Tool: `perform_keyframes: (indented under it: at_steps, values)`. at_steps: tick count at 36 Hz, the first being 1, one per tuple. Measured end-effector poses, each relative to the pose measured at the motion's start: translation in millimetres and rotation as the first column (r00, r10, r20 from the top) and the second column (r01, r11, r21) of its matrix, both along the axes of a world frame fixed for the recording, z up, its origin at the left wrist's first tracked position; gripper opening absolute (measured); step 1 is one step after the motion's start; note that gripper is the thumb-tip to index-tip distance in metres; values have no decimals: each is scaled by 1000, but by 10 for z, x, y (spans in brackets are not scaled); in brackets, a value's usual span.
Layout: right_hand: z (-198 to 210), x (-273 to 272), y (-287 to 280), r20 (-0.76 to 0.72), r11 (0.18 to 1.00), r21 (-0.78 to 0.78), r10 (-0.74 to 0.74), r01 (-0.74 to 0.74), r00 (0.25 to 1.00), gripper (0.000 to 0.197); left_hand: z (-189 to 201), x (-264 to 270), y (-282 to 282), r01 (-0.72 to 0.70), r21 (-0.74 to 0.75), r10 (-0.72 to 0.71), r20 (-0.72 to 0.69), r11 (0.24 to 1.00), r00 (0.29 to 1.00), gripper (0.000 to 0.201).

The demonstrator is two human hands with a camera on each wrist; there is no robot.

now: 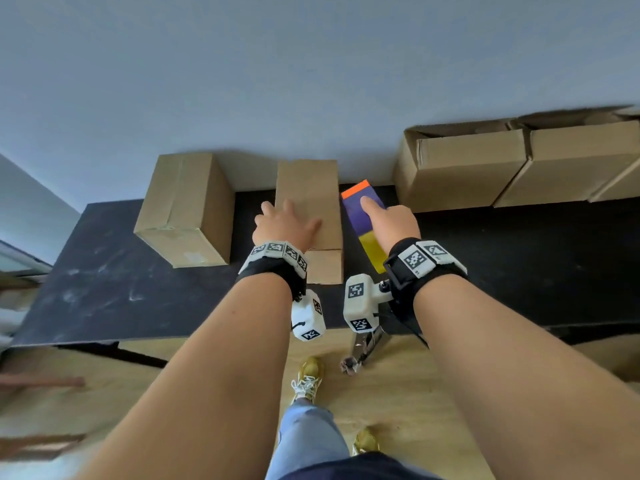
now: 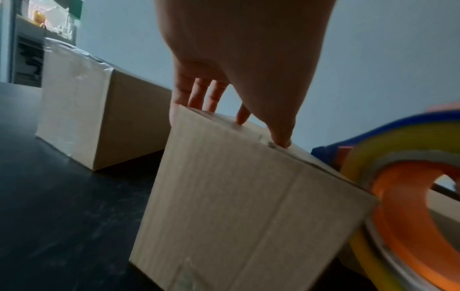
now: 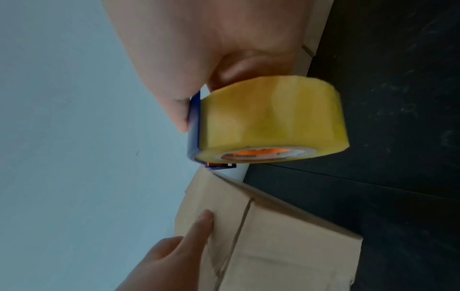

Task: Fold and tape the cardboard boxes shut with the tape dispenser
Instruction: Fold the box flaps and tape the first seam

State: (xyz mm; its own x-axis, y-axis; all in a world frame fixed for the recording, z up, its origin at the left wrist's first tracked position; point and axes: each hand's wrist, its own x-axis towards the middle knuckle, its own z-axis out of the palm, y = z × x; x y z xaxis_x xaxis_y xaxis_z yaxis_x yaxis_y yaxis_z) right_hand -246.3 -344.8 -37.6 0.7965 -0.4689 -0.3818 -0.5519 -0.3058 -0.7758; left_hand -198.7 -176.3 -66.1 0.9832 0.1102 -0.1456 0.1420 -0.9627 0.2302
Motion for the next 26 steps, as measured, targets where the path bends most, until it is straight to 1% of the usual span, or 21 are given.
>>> perform_keyframes:
  at_steps: [3,6,9,12,15,17,18,20,21,23,24,26]
  values:
    - [53,-40,96,32,998,-43,51,-50,998,53,0,-167,20,-56,-57,53,-46,997,998,72]
    - [66,-68,173,40,990,-87,118,-114,992,53,36,-306,3,-44,-30,42,-45,999,998,71]
    - [64,-88,209,24,978,-144,157,-152,987,54,73,-385,23,2,17,-1,-36,1000,999,61]
    - [90,-111,196,3,954,-231,198,-192,980,53,85,-407,91,87,46,-86,-31,995,996,47]
    - [122,-115,183,1,944,-243,229,-222,973,53,40,-410,170,166,90,-171,58,982,984,40]
    - [142,-110,188,-15,933,-261,253,-248,967,51,-4,-400,198,197,107,-211,150,975,966,43]
    - [147,-105,188,-28,926,-276,260,-257,965,50,-22,-391,202,200,108,-218,181,974,959,48]
    - [160,-98,185,-51,913,-309,263,-266,963,50,-29,-357,214,188,22,-189,137,982,972,59]
    - [164,-91,190,-57,906,-325,266,-270,962,49,-27,-327,224,185,-5,-183,101,983,978,57]
    - [179,-75,221,-55,890,-352,288,-289,956,48,-34,-269,264,207,4,-207,56,978,977,44]
    - [194,-66,245,-54,881,-367,301,-299,952,48,-28,-261,284,206,-47,-204,47,977,978,39]
    - [230,-37,301,-43,860,-404,322,-312,946,46,-9,-243,333,192,-80,-190,36,978,981,39]
